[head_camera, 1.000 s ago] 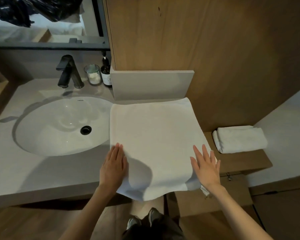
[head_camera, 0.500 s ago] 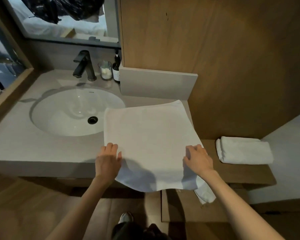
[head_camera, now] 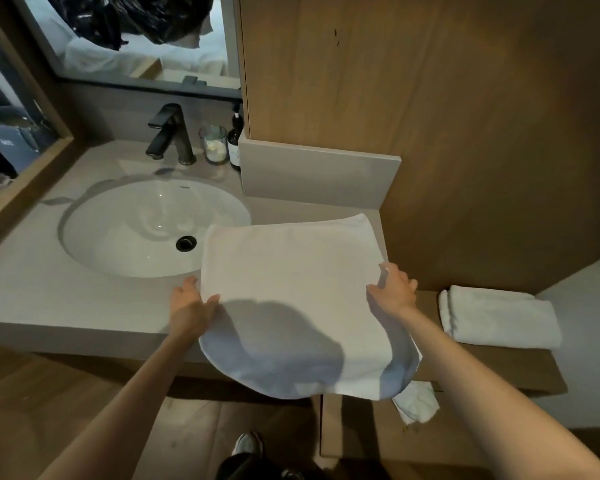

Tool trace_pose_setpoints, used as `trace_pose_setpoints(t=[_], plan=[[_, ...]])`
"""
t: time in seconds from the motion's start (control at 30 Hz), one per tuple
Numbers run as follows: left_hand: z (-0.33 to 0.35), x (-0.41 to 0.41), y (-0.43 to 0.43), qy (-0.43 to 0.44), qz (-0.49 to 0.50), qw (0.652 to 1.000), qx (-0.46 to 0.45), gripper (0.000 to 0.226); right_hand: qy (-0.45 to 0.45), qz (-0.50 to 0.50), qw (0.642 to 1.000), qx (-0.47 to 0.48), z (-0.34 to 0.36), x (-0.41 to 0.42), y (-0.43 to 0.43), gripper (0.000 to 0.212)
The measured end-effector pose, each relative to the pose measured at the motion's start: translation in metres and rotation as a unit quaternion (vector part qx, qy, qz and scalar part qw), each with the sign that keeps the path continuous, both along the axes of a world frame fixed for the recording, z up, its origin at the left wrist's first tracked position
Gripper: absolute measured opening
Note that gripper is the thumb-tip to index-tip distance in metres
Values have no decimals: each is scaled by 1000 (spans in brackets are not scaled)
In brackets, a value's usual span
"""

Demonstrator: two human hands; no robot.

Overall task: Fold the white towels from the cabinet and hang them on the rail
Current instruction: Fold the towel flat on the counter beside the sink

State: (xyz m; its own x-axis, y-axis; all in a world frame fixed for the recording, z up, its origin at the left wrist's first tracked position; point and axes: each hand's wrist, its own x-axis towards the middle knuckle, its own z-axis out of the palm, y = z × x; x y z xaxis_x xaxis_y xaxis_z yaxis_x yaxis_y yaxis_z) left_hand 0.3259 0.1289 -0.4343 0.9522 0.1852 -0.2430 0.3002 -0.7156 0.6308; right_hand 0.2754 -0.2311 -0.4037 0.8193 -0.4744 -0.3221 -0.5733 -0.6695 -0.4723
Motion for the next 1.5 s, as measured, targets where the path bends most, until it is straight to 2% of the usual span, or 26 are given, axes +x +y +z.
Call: trace_pose_setpoints(t=[0.2, 0.37, 0.43, 0.53, 0.57, 0.73, 0.83, 0.87, 0.93, 1.0, 1.13, 1.23, 1.33, 1.5], plan=[[1, 15, 0, 26, -3, 999, -21, 23, 69, -72, 995, 25, -3, 29, -15, 79], [-2, 12, 6, 12, -4, 999, -40, 33, 97, -109, 986, 86, -17, 42, -37, 101], [3, 12, 7, 21, 0, 998, -56, 31, 78, -102, 990, 60, -13, 37, -29, 88], [10, 12, 8, 51, 10, 994, -94, 26, 64, -55, 996, 13, -8, 28, -22, 44], [13, 12, 8, 56, 9, 993, -105, 25, 56, -48, 997, 21, -9, 26, -25, 38], [24, 4, 14, 45, 17, 979, -199, 20, -35, -24, 991, 124, 7, 4, -39, 44], [33, -9, 15, -1, 13, 967, -253, 38, -106, -36, 982, 154, 16, -13, -42, 29], [36, -14, 16, -13, 9, 966, -258, 41, -133, -57, 973, 180, 18, -19, -42, 21], [43, -22, 16, -31, -32, 965, -258, 29, -182, -90, 944, 259, 26, -34, -42, 32], [49, -27, 21, -37, -95, 969, -226, 17, -206, -59, 931, 295, 31, -49, -44, 34], [59, -38, 30, -19, -154, 967, -203, 24, -184, 33, 933, 308, 42, -77, -49, 24], [68, -46, 28, 6, -169, 969, -180, 32, -149, 89, 949, 263, 43, -99, -51, 42], [77, -57, 25, -38, -199, 974, -100, 46, -142, 130, 970, 147, 35, -120, -45, 53], [87, -66, 31, -124, -244, 959, -66, 36, -211, 172, 962, 34, 37, -142, -38, 34]])
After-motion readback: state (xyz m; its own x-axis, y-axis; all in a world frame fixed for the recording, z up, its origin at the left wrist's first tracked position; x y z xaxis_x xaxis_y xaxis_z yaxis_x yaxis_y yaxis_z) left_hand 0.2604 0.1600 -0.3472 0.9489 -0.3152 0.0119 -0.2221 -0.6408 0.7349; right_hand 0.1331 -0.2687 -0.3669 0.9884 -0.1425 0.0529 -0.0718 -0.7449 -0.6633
